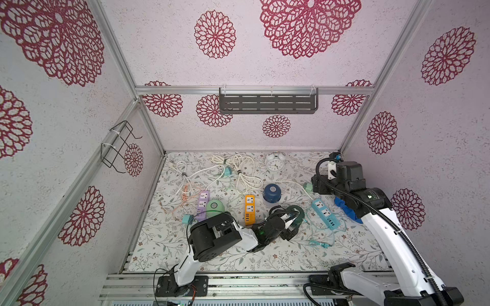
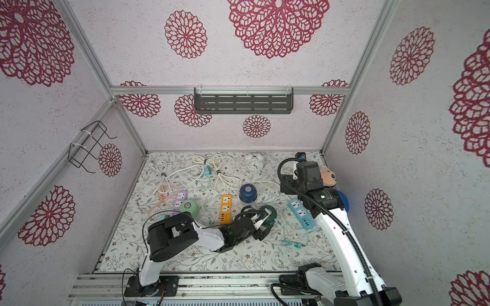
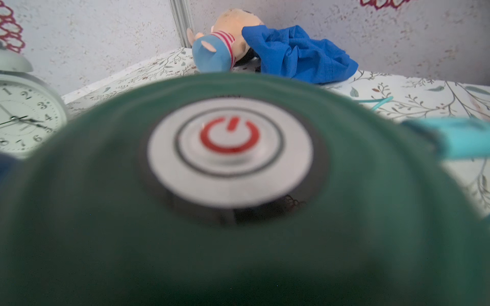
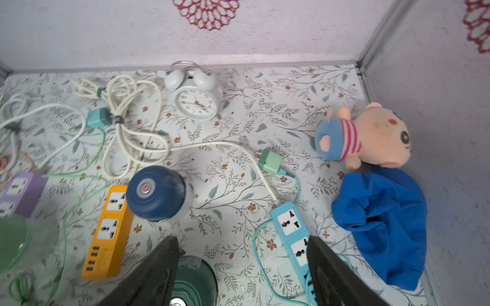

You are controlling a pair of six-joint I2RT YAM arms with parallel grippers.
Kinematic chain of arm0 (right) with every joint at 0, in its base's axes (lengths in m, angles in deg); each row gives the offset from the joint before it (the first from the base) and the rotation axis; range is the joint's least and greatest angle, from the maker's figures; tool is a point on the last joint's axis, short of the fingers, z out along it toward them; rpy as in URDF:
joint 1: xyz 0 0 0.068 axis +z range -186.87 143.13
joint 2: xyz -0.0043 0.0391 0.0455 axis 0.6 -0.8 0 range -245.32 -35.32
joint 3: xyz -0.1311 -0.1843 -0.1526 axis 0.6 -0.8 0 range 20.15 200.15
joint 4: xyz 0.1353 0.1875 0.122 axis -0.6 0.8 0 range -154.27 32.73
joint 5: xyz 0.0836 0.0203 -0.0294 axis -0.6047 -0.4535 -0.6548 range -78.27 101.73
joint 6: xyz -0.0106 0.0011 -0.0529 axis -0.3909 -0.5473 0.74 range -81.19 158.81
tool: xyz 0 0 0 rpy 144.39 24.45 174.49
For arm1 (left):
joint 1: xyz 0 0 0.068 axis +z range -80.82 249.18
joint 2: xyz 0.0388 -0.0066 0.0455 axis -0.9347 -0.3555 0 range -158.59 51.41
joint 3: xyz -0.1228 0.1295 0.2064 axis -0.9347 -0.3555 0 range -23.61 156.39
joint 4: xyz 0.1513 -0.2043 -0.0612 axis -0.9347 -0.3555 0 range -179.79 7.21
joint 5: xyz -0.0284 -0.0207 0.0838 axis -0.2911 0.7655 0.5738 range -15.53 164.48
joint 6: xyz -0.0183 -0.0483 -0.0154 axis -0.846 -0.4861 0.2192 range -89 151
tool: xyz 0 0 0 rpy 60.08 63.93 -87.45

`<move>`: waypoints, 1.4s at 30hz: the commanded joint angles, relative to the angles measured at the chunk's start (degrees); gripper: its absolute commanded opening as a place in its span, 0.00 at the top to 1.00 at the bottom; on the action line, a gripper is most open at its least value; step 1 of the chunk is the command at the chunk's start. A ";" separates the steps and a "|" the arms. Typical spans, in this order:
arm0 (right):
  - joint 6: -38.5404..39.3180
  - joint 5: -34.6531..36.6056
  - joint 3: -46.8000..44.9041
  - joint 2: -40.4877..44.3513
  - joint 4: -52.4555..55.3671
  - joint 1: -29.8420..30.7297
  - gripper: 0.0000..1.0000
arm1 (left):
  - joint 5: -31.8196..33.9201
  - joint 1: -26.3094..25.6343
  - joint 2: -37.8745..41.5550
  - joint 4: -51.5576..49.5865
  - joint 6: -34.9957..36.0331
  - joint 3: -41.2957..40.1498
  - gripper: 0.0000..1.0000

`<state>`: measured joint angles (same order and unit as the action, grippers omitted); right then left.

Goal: Charge the cordless meat grinders
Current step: Place the cordless meat grinder at the center of the board, then pick up the plug from the center of the board.

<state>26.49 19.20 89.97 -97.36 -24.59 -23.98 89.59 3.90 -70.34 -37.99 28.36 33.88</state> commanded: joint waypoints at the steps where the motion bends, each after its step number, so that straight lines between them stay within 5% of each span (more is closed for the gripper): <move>1: -4.09 -0.62 -1.54 -0.05 -3.51 -4.38 0.21 | -0.70 0.39 -2.66 5.33 -0.98 4.10 0.41; 5: -6.39 -2.27 -4.41 -2.98 -7.77 -8.90 0.25 | -2.02 1.57 -6.03 6.09 -3.15 5.99 0.26; 8: -8.43 -2.56 -6.43 -7.21 -11.81 -10.79 0.31 | -2.52 1.65 -7.05 5.55 -3.34 6.90 0.02; 21: -5.58 -2.00 1.58 -35.96 -15.20 -11.43 0.39 | 2.76 -1.62 -1.24 12.07 -2.38 -4.99 0.03; 42: 1.15 2.97 3.73 -46.46 -15.62 -8.75 0.35 | 22.88 -15.63 17.04 18.88 -2.65 -24.21 0.03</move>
<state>26.47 20.33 90.95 -143.41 -40.68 -32.88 107.71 -10.37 -55.26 -20.72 25.61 11.04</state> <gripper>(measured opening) 0.653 0.973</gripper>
